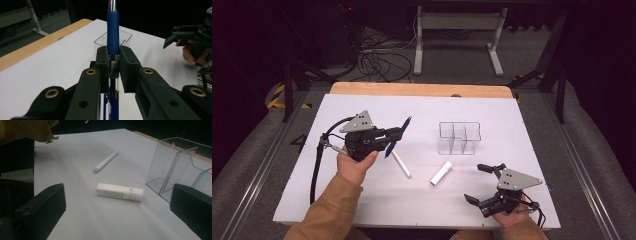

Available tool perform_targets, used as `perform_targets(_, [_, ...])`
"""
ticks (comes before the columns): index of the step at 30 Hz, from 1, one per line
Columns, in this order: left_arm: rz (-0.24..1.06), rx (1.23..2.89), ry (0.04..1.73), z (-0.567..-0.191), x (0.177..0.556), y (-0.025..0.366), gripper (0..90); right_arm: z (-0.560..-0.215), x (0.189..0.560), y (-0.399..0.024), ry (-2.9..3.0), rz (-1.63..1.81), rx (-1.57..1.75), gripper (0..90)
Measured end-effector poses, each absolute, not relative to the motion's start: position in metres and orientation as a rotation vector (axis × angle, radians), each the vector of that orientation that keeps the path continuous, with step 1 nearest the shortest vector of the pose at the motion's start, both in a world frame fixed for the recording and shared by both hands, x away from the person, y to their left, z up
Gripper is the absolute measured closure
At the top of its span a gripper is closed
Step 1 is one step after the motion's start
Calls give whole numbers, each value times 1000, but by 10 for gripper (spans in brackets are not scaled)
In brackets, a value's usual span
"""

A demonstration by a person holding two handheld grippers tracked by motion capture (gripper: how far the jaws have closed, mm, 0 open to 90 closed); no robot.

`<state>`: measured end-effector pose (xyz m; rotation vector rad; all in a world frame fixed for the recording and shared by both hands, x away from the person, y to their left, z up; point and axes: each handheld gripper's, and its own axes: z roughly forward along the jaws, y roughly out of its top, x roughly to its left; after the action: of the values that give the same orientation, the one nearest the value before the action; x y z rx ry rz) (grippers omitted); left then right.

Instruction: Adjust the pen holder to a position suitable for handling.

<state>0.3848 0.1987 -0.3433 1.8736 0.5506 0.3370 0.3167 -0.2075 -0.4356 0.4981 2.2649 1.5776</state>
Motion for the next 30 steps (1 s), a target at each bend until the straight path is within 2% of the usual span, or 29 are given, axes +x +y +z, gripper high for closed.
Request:
perform_targets(16, [361, 1920, 491, -334, 401, 160, 791, -436, 317, -208, 2270, 1584, 499, 10])
perform_targets(30, [317, 1911, 473, -332, 419, 124, 790, -436, 316, -208, 2275, 1592, 489, 9])
